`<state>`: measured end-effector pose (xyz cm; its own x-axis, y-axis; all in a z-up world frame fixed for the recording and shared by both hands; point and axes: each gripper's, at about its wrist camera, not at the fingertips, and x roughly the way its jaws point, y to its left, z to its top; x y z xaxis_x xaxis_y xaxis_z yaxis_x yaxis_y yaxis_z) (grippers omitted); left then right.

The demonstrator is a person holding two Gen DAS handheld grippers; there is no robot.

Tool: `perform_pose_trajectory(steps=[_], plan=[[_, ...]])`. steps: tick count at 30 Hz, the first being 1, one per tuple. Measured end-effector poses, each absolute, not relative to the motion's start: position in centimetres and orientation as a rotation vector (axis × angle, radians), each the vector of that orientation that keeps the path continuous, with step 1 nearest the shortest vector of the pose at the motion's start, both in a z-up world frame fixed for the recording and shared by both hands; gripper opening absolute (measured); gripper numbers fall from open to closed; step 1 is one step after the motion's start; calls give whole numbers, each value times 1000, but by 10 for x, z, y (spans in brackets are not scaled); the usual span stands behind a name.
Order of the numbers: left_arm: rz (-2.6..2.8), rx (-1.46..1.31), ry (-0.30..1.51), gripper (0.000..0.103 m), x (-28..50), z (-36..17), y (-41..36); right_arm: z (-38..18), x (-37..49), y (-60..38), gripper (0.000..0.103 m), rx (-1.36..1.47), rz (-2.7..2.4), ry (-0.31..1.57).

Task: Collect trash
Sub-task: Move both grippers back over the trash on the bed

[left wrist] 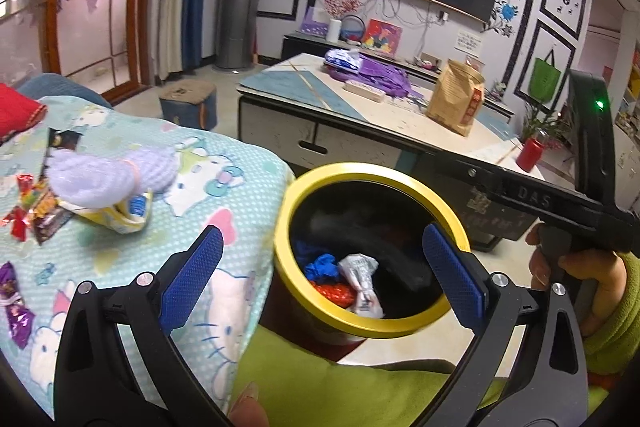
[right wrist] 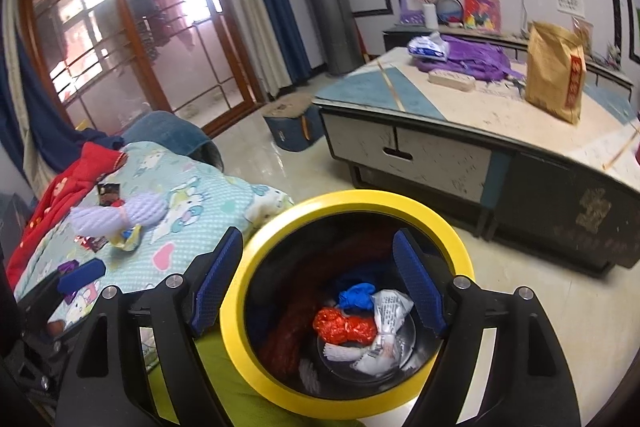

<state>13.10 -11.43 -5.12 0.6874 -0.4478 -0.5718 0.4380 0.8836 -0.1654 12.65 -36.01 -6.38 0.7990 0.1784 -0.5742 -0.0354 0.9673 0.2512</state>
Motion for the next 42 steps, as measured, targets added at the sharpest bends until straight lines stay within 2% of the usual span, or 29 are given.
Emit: perform_pose_trajectory(steps=[20,42], plan=[[-354,-71,537,92,119,-26,-67,-45,109,-308,79,104,252,561],[-136,-209,428,92,114,-4,24,-28,93,-210,86,-71,472,512]])
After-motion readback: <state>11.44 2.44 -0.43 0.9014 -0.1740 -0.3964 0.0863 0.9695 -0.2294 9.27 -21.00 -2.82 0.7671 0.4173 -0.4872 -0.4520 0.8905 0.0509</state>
